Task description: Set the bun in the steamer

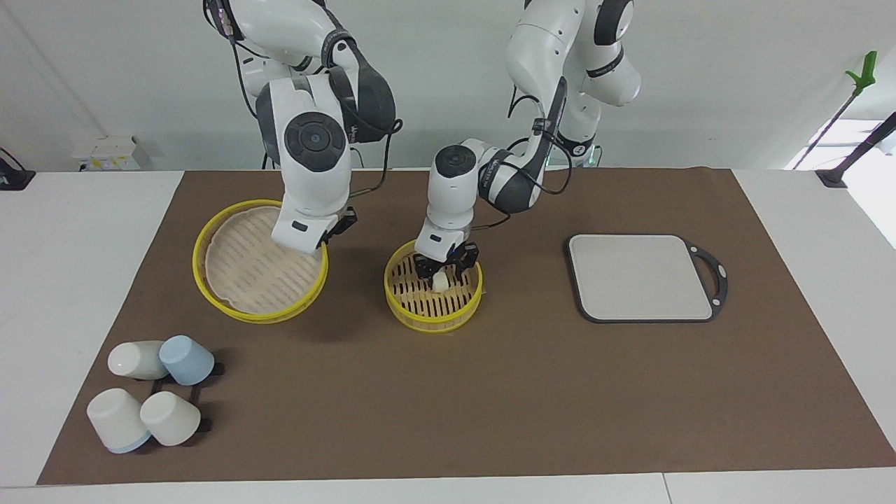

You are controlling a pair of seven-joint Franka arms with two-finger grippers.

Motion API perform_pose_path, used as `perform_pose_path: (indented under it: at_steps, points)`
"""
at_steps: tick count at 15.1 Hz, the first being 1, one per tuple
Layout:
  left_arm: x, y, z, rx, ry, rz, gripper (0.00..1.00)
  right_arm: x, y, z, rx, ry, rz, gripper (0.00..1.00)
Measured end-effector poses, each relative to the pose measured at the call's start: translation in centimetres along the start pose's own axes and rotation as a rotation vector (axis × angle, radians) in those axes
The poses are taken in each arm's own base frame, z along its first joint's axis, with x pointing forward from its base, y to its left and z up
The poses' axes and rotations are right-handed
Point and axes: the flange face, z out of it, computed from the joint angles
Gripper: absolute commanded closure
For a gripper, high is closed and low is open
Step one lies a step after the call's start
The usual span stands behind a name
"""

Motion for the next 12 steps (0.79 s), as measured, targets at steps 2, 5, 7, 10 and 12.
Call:
perform_pose_path:
  at_steps: [2,5,7,10,12]
  points:
    - [3.2,-5.5,-6.4,0.019,-0.042,0.003,0.00,0.1,-0.3,0.0,0.019,0.005,-0.003,1.00]
    - [8.3,-16.6,-14.4,0.008,-0.073,-0.013,0.00,1.9,-4.3,-1.4,0.165,0.146,0.088,1.00]
    - [10.1,-22.4,-17.2,-0.001,-0.080,-0.039,0.00,3.6,-11.8,-2.4,0.198,0.279,0.155,1.00]
    - [10.2,-24.8,-18.5,-0.004,-0.090,-0.037,0.00,3.6,-25.3,-1.7,0.196,0.350,0.205,1.00]
    - [11.2,-27.4,-19.1,-0.006,-0.095,0.002,0.00,4.2,-30.0,0.2,0.154,0.388,0.221,1.00]
